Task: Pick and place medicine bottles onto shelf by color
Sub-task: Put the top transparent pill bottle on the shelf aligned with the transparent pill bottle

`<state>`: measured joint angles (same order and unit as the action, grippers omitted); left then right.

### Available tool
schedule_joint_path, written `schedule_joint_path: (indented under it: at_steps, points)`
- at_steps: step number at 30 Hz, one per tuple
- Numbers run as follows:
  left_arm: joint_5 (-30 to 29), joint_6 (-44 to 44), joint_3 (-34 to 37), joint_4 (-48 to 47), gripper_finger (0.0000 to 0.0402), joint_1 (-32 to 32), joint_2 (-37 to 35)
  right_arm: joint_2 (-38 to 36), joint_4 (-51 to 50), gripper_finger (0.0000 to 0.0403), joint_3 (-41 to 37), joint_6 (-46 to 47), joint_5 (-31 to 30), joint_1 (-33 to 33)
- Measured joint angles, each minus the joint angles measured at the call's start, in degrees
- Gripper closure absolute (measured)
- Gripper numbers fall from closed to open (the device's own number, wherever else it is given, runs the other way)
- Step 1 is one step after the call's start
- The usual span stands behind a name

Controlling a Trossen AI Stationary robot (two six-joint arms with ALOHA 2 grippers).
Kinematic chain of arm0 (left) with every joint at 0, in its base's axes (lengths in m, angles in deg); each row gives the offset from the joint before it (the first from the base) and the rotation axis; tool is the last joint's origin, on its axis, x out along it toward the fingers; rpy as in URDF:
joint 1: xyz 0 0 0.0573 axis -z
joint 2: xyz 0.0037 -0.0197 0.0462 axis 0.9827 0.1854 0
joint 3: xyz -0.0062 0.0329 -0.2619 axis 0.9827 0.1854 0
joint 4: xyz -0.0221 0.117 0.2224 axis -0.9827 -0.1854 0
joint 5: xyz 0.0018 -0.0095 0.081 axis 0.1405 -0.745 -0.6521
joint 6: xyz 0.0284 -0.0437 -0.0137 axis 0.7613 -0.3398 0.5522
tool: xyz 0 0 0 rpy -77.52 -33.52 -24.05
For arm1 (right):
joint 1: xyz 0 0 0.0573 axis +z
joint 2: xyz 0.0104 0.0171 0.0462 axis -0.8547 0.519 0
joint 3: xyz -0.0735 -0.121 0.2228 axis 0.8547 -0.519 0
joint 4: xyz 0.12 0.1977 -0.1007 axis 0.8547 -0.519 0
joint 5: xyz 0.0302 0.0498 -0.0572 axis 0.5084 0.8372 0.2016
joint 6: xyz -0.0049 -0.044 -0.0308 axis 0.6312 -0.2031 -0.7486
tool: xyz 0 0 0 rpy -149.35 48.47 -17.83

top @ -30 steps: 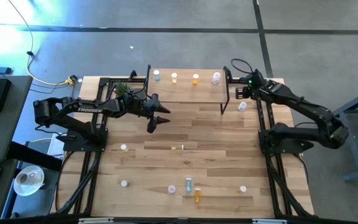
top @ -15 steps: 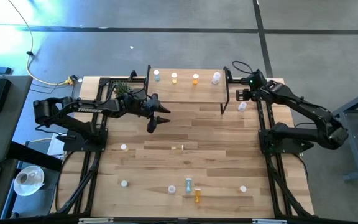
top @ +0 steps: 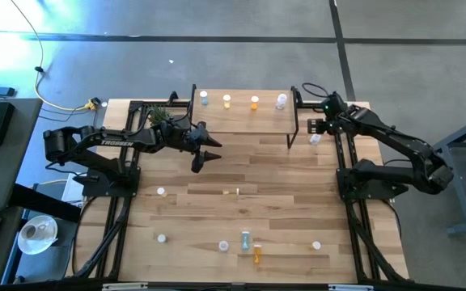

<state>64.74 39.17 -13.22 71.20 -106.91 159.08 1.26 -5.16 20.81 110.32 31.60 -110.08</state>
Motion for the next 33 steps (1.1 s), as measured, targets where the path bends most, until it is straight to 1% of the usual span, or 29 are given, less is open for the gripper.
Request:
schedule_joint_path:
  at_steps: [3,7,11,15,22,28,33]
  points:
    - [0.0,0.0,0.0,0.0,0.0186,0.0,0.0,0.0,-0.5,0.0225,-0.4,2.0,0.1,0.0]
    - [0.0,0.0,0.0,0.0,0.0186,0.0,0.0,0.1,0.5,0.0225,-3.4,4.2,1.0,0.0]
    - [0.0,0.0,0.0,0.0,0.0186,0.0,0.0,0.1,2.0,0.0225,-5.1,4.3,1.3,0.0]
    - [0.0,0.0,0.0,0.0,0.0186,0.0,0.0,0.0,5.9,0.0225,-6.3,4.2,1.4,0.0]
    - [0.0,0.0,0.0,0.0,0.0186,0.0,0.0,0.2,6.9,0.0225,-6.3,2.8,1.6,0.0]
    - [0.0,0.0,0.0,0.0,0.0186,0.0,0.0,3.0,7.1,0.0225,-6.3,2.7,2.0,0.1]
    - [0.0,0.0,0.0,0.0,0.0186,0.0,0.0,6.0,9.0,0.0225,-6.3,2.3,2.8,1.5]
